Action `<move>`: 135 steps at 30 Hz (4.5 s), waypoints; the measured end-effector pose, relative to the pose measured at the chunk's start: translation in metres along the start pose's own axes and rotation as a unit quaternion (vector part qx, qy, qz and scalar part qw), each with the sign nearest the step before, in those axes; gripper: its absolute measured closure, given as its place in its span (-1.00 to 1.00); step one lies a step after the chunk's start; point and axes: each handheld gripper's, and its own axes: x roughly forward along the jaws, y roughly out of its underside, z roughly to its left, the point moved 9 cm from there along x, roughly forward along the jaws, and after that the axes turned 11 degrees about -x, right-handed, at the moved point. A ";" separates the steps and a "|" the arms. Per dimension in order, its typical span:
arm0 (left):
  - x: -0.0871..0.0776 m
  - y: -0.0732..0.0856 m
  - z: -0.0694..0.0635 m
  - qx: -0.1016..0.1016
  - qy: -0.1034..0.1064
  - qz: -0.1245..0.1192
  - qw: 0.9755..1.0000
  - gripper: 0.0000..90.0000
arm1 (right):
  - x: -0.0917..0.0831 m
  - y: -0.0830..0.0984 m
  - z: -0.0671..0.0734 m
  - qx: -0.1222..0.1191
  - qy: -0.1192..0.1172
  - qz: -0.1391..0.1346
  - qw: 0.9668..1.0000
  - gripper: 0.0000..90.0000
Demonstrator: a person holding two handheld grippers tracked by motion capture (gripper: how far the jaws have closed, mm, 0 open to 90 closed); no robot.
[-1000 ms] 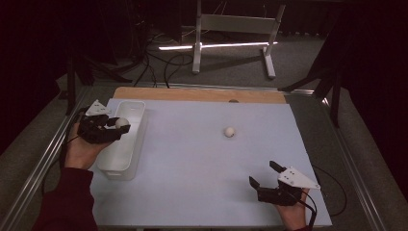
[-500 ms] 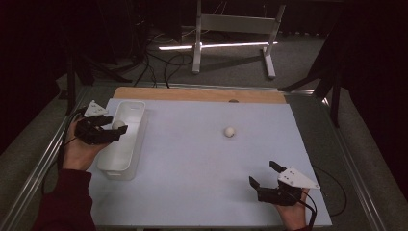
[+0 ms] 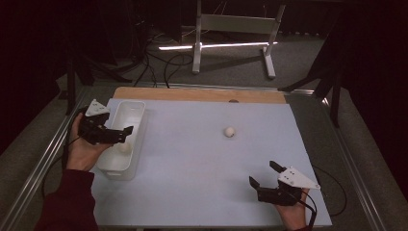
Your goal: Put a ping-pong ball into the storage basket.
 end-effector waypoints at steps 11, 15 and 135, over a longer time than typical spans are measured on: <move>0.004 -0.002 -0.008 0.006 0.006 -0.002 1.000 -0.87 | -0.001 0.000 0.000 0.000 0.001 -0.001 1.000 -0.82; 0.005 -0.005 -0.013 0.010 0.007 -0.005 1.000 -0.88 | -0.001 0.000 -0.001 0.000 0.002 -0.001 1.000 -0.82; 0.082 -0.043 -0.133 0.061 0.099 -0.018 0.993 -1.00 | -0.007 -0.003 -0.007 0.004 0.010 -0.012 1.000 -0.82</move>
